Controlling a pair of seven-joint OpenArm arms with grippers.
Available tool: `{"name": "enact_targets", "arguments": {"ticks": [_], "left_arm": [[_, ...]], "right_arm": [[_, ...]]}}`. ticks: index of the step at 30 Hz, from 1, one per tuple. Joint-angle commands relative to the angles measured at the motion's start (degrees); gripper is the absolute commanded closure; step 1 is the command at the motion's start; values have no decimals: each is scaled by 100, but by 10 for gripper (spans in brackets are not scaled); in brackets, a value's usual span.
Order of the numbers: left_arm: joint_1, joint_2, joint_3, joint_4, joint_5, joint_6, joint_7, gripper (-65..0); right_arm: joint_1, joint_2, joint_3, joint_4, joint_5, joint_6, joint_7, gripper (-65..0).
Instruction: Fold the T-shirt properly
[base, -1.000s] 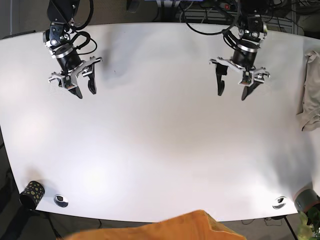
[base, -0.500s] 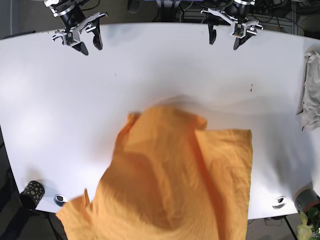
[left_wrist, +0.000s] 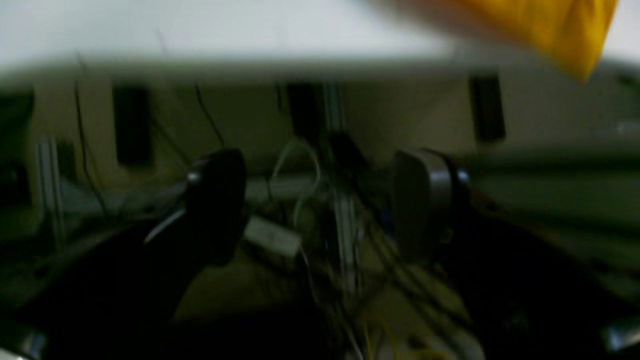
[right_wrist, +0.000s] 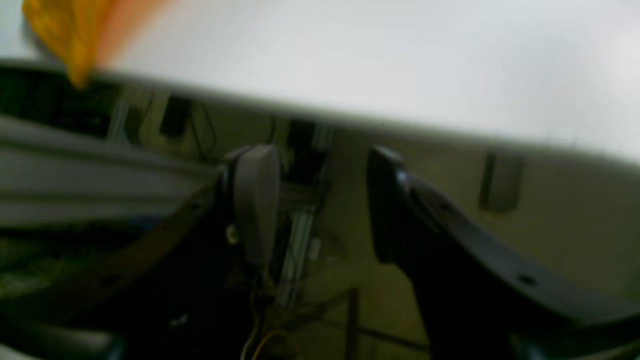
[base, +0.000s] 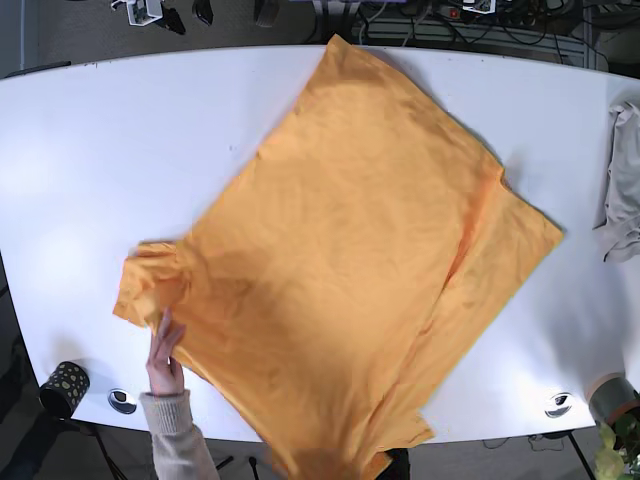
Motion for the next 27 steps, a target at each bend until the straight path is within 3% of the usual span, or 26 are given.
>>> {"name": "enact_targets", "arguments": {"ticks": [1,15,24,27], "left_arm": [[108,-102,-44,-131,-98,-13,76,-419],[-868,-128,-431,-2004,-107,-13,489,-419],[-1228,-128,-607,-2760,-90,-13,498,-419],[-1413,-128,-721,-3129,-90,-4,489,-419]], "right_arm": [[-126,31,-1,-292,63,46,116,-268],[841,128,-326,-2499,54,55,134,-268],[1193,699,-836,-3176,107,55,134,-268],[1369,725,-994,-3457,54,46,134,-268]]}}
